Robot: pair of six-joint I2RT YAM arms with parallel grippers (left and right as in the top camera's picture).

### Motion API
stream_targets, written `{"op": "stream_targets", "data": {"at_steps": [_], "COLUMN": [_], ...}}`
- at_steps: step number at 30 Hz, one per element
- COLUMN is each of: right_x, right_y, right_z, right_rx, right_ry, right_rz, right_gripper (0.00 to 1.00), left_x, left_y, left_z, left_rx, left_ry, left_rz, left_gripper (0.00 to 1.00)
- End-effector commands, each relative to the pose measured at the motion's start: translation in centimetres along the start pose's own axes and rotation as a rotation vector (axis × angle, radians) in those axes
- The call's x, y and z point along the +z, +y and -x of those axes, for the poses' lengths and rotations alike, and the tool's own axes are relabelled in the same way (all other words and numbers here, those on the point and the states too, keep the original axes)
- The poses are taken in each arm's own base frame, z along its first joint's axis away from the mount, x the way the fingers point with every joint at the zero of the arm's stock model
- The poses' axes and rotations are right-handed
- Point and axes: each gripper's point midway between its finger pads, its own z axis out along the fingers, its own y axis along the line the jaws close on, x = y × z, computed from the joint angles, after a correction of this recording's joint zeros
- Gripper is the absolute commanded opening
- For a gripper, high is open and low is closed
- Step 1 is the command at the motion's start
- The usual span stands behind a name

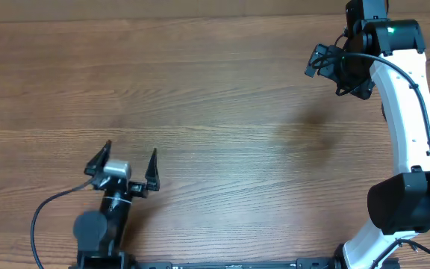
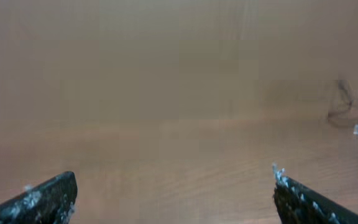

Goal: Untangle cables

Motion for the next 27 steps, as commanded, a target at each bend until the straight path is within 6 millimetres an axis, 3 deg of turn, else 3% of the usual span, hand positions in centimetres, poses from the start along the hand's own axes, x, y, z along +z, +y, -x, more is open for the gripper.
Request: {"op": "stream_targets", "data": {"at_steps": [1,8,13,18,19,22,27], "right_x": [-0.3,-0.3,-0.3,-0.3,-0.3,-0.3,-0.3], "right_y": [0.0,0.0,0.0,0.0,0.0,0.0,0.0], "right_z": [0.3,0.3,0.3,0.3,0.3,0.3,0.3], "right_rx": [0.005,0.005,0.005,0.005,0.005,0.005,0.005], "right_ry": [-0.014,-0.014,-0.014,-0.014,-0.014,-0.014,-0.014], "right_rz": [0.005,0.005,0.005,0.005,0.005,0.005,0.005], "right_gripper": [1.00,1.00,1.00,1.00,1.00,1.00,1.00], "left_x": [-0.8,-2.2,-2.1,-1.6,-1.5,-1.6,-1.6], "left_y": [-0.7,-0.5,0.0,0.8,1.4,2.2,2.3], "left_z": [1.8,3.6,3.1,0.2,-1.8,-4.1,-4.3], "left_rx": [-0.008,0.009,0.008,-0.012,-0.024,-0.035,0.014], "left_ry": [-0.153,-0.260,-0.242,-0.119,-0.040,0.054,0.065], "left_rz": [-0.033,-0.006,0.020,0.064,0.100,0.144,0.153], "left_gripper": [1.00,1.00,1.00,1.00,1.00,1.00,1.00]}}
